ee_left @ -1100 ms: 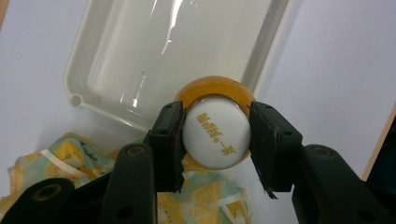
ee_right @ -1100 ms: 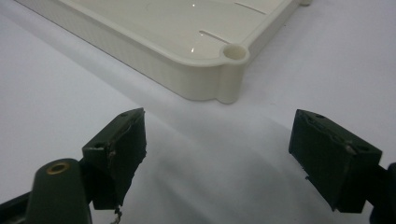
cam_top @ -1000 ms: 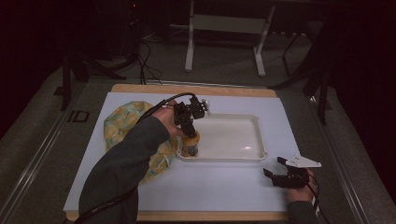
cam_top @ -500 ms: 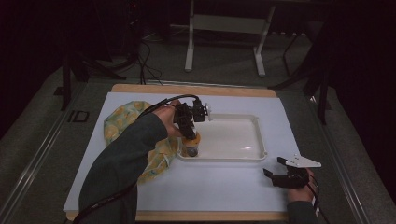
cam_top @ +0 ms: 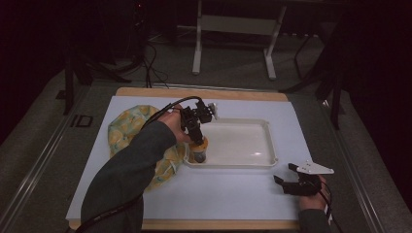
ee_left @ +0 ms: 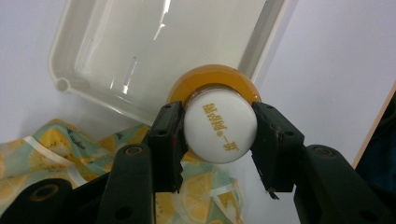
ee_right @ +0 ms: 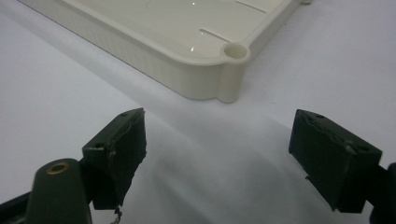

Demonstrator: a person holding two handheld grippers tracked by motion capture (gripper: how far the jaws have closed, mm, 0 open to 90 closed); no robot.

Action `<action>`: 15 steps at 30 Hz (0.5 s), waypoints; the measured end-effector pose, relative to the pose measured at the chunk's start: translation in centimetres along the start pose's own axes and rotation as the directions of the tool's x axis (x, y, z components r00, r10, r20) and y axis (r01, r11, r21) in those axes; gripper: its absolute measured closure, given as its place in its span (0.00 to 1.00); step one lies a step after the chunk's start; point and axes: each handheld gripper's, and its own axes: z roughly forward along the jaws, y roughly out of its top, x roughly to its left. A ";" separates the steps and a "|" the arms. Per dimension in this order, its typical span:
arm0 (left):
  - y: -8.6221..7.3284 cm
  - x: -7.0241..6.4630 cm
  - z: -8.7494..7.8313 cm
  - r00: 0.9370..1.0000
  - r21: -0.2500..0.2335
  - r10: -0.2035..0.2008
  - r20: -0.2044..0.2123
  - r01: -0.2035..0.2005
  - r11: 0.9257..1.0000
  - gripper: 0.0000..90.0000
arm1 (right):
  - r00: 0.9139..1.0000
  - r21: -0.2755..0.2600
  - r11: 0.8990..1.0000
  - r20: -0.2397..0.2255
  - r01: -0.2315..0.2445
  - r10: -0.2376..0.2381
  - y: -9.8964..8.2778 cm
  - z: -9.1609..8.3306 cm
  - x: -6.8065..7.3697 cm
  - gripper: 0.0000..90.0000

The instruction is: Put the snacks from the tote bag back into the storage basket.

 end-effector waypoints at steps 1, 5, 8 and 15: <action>0.0 0.0 0.0 1.000 0.002 -0.013 0.002 0.013 1.000 0.63 | 1.000 0.000 1.000 0.000 0.000 0.000 0.0 0.0 0.0 0.21; 0.1 0.2 0.0 0.997 -0.007 -0.069 0.021 0.070 0.998 0.64 | 1.000 0.002 1.000 0.000 0.001 -0.001 0.0 0.0 0.0 0.20; 0.1 0.4 -0.1 0.992 -0.015 -0.117 0.038 0.118 0.993 0.64 | 1.000 0.004 1.000 0.001 0.004 -0.004 0.0 0.0 0.0 0.20; 0.2 0.5 -0.1 0.981 -0.021 -0.184 0.053 0.185 0.982 0.64 | 1.000 0.013 1.000 0.002 0.008 -0.008 0.1 0.1 0.1 0.20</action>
